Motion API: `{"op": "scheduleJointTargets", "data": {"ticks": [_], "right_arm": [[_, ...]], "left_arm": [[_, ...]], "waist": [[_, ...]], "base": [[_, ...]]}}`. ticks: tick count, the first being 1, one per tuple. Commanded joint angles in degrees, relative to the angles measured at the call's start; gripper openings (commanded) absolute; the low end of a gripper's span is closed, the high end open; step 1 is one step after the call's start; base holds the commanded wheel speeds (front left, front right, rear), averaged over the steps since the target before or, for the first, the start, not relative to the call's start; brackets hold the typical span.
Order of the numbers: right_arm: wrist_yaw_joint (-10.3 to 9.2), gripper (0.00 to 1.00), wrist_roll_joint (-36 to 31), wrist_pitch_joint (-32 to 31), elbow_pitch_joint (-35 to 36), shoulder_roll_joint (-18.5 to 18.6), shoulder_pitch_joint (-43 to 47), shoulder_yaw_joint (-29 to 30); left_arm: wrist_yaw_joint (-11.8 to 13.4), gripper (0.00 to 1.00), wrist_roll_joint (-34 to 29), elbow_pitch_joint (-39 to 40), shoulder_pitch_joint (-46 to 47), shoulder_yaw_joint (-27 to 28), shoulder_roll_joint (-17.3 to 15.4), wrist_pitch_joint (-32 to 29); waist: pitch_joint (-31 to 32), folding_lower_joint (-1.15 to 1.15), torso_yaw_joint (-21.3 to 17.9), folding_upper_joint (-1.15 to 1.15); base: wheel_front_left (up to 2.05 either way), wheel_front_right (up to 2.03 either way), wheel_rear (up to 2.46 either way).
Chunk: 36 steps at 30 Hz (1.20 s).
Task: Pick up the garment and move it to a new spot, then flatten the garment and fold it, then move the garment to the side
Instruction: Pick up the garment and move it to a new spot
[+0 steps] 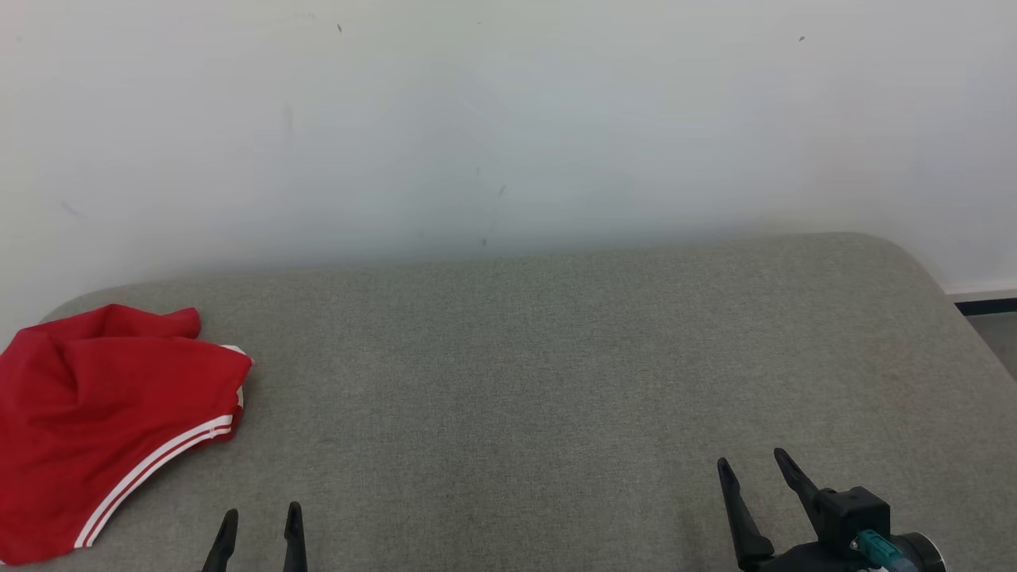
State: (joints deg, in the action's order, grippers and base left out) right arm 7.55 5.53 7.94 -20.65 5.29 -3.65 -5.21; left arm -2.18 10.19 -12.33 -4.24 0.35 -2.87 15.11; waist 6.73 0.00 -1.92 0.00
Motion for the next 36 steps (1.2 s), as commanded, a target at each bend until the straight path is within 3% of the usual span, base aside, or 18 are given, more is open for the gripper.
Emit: {"op": "scheduleJointTargets", "data": {"ticks": [1, 8, 29, 36], "right_arm": [[-0.12, 1.00, -0.3, 0.3, 0.2, -0.1, 0.3, 0.1], [-0.12, 1.00, -0.4, 0.3, 0.2, -0.3, 0.9, 0.6], [-0.12, 1.00, 0.9, 2.8, -2.0, -1.8, 0.6, -0.2], [-0.12, 1.00, 0.7, 3.0, -2.8, -2.1, -1.4, -2.8]], "left_arm": [[0.1, 1.00, 0.0, 0.2, -0.8, 0.1, -0.1, 0.1], [-0.1, 1.00, -0.2, -0.1, 0.3, 0.2, -0.4, 0.1], [1.0, 1.00, -0.3, 1.0, -2.2, 1.8, -3.7, -0.3], [2.1, 1.00, 0.5, 2.9, -3.3, 3.0, -4.3, -0.6]], "waist": [[0.0, 0.00, 0.1, 0.00], [0.2, 0.00, 2.9, 0.00], [1.9, 0.00, 22.4, 0.00], [0.8, 0.00, 26.0, 0.00]], "base": [[0.00, 0.00, 0.00], [0.00, 0.00, 0.00], [0.00, 0.00, 0.00], [0.00, 0.00, 0.00]]}}
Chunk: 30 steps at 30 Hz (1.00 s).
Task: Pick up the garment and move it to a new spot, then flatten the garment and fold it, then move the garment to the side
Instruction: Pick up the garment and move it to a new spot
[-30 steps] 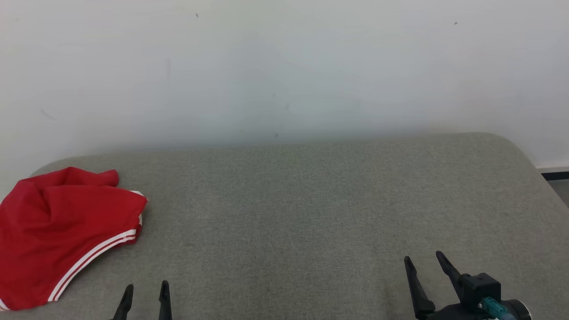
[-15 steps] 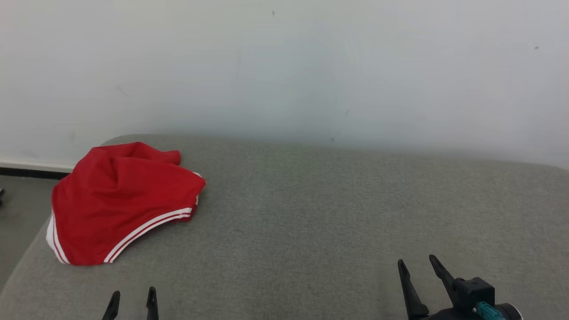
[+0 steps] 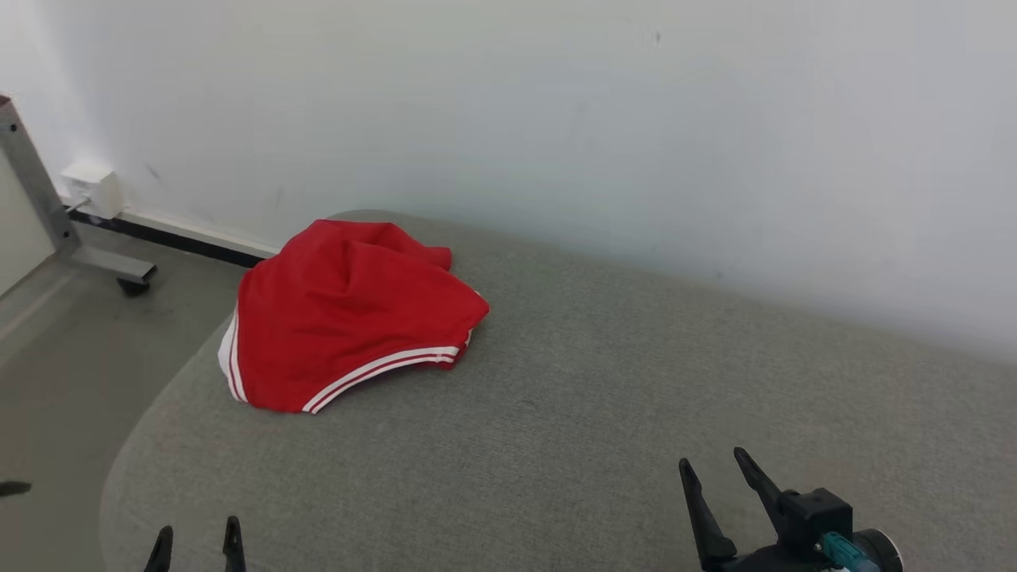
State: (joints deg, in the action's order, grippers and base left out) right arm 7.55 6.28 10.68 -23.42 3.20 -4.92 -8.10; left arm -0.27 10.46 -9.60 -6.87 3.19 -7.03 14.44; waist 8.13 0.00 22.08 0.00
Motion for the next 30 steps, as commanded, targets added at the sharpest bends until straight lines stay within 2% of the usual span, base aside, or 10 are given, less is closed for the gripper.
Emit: {"op": "scheduleJointTargets", "data": {"ticks": [1, 17, 22, 30], "right_arm": [[-0.12, 1.00, 0.1, 0.3, -0.3, 0.0, -0.5, -0.3], [-0.12, 1.00, 1.6, 1.7, -4.0, 0.5, -4.2, -3.6], [-0.12, 1.00, 1.7, 2.1, -4.5, 0.7, -3.6, -3.9], [-0.12, 1.00, 0.6, 1.3, -2.1, 1.4, -2.0, -2.8]], "left_arm": [[0.3, 1.00, 0.4, 0.4, -0.8, 0.3, -0.1, 0.1], [1.3, 1.00, 1.8, 2.4, -2.4, 1.8, -0.6, 0.5], [1.6, 1.00, 2.7, 1.9, -0.5, 1.9, -0.8, -1.0], [-1.3, 1.00, 6.1, 0.0, 7.1, 0.6, -1.6, -7.4]], "waist": [[-0.8, 0.00, 2.2, 0.00], [-2.4, 0.00, 3.8, 0.00], [-2.4, 0.00, 3.7, 0.00], [-4.5, 0.00, 3.9, 0.00]], "base": [[0.00, 0.00, 0.00], [0.00, 0.00, 0.00], [0.00, 0.00, 0.00], [0.00, 0.00, 0.00]]}}
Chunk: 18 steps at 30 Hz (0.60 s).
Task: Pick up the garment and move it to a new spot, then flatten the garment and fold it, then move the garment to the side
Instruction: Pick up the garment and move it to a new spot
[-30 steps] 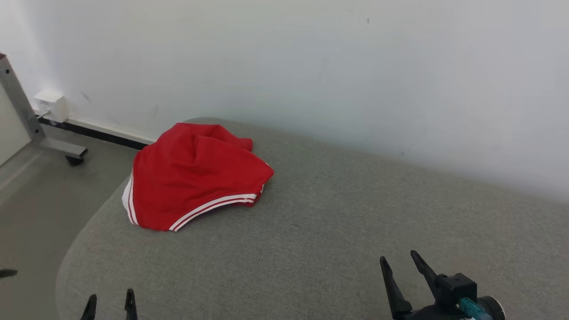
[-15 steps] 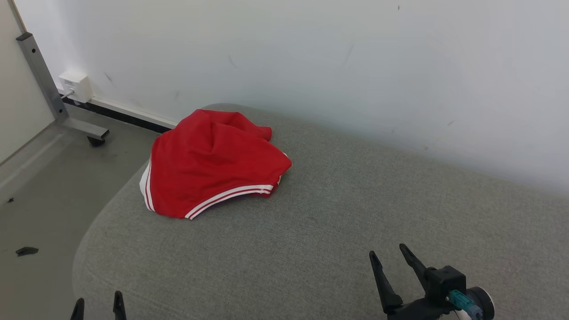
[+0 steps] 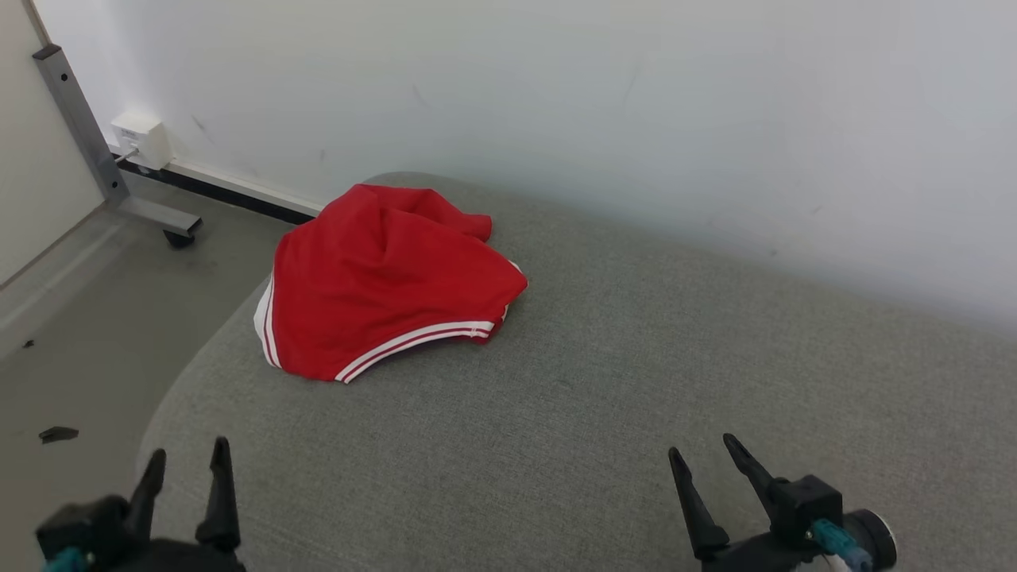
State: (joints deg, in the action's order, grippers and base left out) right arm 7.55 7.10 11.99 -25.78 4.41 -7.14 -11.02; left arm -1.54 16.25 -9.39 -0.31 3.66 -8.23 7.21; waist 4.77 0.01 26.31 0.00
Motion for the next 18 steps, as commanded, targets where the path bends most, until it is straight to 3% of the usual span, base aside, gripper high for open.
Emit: {"op": "scheduleJointTargets", "data": {"ticks": [1, 6, 9, 11, 18], "right_arm": [[-0.12, 1.00, -0.5, -0.5, 1.3, 0.3, -0.4, -0.1], [-0.12, 1.00, -1.7, -2.8, 6.1, 2.0, -3.5, -1.3], [-0.13, 1.00, -1.9, -4.4, 9.7, 3.5, -7.0, -3.2], [-0.12, 1.00, -1.8, -5.2, 11.0, 3.8, -9.0, -4.6], [-0.12, 1.00, -1.9, -5.0, 13.6, 3.7, -14.9, -6.9]], "left_arm": [[0.0, 1.00, 1.2, -0.3, 2.1, 0.7, -0.5, -1.0], [-1.5, 1.00, 7.7, -3.9, 12.9, 3.3, -1.2, -5.5], [-2.9, 1.00, 15.0, -8.3, 22.3, 6.1, -1.3, -9.9], [-3.4, 1.00, 18.7, -10.3, 26.2, 8.4, -3.4, -13.3], [-1.4, 1.00, 26.5, -12.7, 37.8, 13.7, -9.2, -23.1]], "waist": [[-2.8, -0.01, -1.1, 0.00], [-10.9, -0.01, -4.9, 0.00], [-16.7, -0.01, -8.2, 0.00], [-19.7, -0.01, -10.3, 0.00], [-28.6, -0.01, -15.9, 0.00]], "base": [[0.00, 0.00, 0.00], [0.00, 0.00, 0.00], [0.00, 0.00, 0.00], [0.00, 0.00, 0.00], [0.00, 0.00, 0.00]]}}
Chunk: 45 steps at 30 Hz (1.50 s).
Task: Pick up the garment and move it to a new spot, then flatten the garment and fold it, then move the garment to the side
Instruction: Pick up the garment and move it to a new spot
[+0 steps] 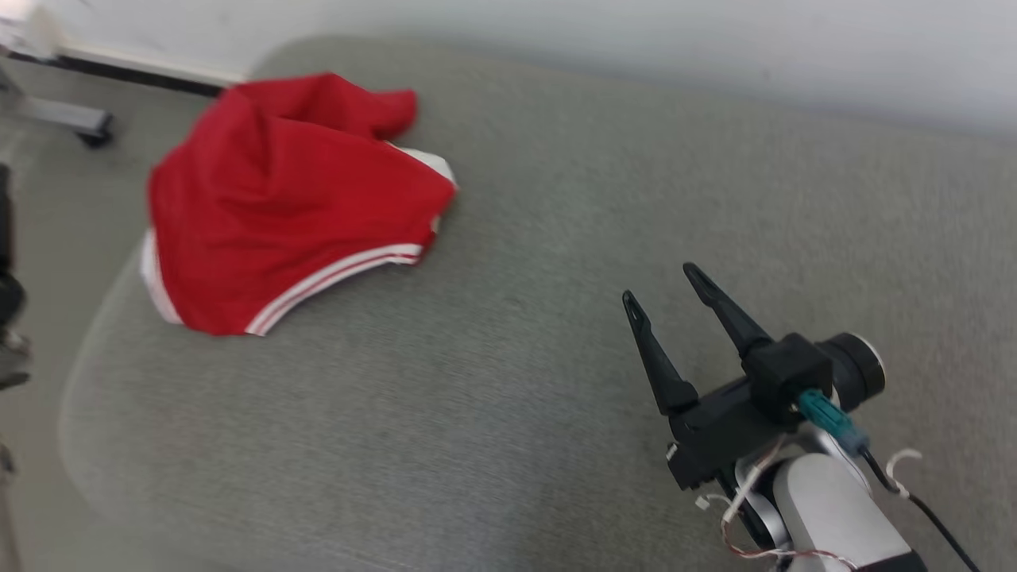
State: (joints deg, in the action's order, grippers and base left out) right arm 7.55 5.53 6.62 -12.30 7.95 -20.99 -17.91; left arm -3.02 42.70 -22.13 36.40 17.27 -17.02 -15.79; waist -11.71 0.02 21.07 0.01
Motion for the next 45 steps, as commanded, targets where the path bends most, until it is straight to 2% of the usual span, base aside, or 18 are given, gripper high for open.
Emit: {"op": "scheduleJointTargets", "data": {"ticks": [1, 8, 11, 21, 22, 23, 30, 38, 45], "right_arm": [[-0.12, 1.00, -0.3, 0.4, 0.4, 0.0, -1.8, -0.4], [-0.13, 1.00, -0.7, 1.7, 0.8, -1.0, -4.6, -1.9], [-0.12, 1.00, -0.5, 2.5, 0.3, -1.3, -5.4, -2.3], [-0.13, 1.00, 0.1, 3.8, -2.2, -1.8, -5.9, -2.4], [-0.13, 1.00, 0.2, 4.0, -2.6, -1.9, -5.9, -2.4], [-0.13, 1.00, 0.3, 4.0, -3.0, -1.9, -5.9, -2.4], [-0.13, 1.00, 1.1, 5.2, -5.3, -2.5, -4.0, -2.5], [-0.13, 1.00, 3.0, 6.7, -8.2, -3.7, -0.6, -2.1], [-0.13, 1.00, 4.7, 7.7, -10.5, -4.6, 3.7, -1.5]], "left_arm": [[0.5, 1.00, 0.2, 0.1, 2.0, 0.6, -1.8, -1.3], [4.3, 1.00, 2.4, 0.3, 6.8, 2.8, -7.1, -8.8], [5.4, 1.00, 2.9, 0.9, 7.6, 2.7, -8.2, -11.4], [7.7, 1.00, -3.2, -1.0, 5.0, -0.7, -13.4, -14.7], [8.0, 0.44, -3.7, -1.2, 4.8, -1.0, -13.9, -14.2], [7.9, 0.00, -4.1, -1.5, 4.7, -1.1, -14.2, -13.8], [6.9, 0.00, -5.8, -2.8, 4.3, -1.9, -15.9, -12.2], [3.4, 0.00, -7.2, -0.6, 6.6, -4.4, -19.2, -11.8], [0.8, 0.00, -5.3, 1.6, 11.3, -7.7, -17.0, -13.3]], "waist": [[-13.3, -0.02, -11.4, -0.01], [-19.4, -0.02, -15.7, -0.01], [-20.8, -0.02, -16.9, -0.01], [-21.2, -0.02, -18.1, -0.01], [-20.9, -0.02, -18.2, -0.01], [-20.5, -0.02, -18.2, -0.01], [-15.6, -0.02, -17.4, -0.01], [-5.5, -0.02, -16.5, -0.01], [3.5, -0.02, -18.5, -0.01]], "base": [[0.00, 0.00, 0.00], [0.00, 0.00, 0.00], [0.00, 0.00, 0.00], [0.00, 0.00, 0.00], [0.00, 0.00, 0.00], [0.00, 0.00, 0.00], [0.00, 0.00, 0.00], [0.00, 0.00, 0.00], [0.00, 0.00, 0.00]]}}
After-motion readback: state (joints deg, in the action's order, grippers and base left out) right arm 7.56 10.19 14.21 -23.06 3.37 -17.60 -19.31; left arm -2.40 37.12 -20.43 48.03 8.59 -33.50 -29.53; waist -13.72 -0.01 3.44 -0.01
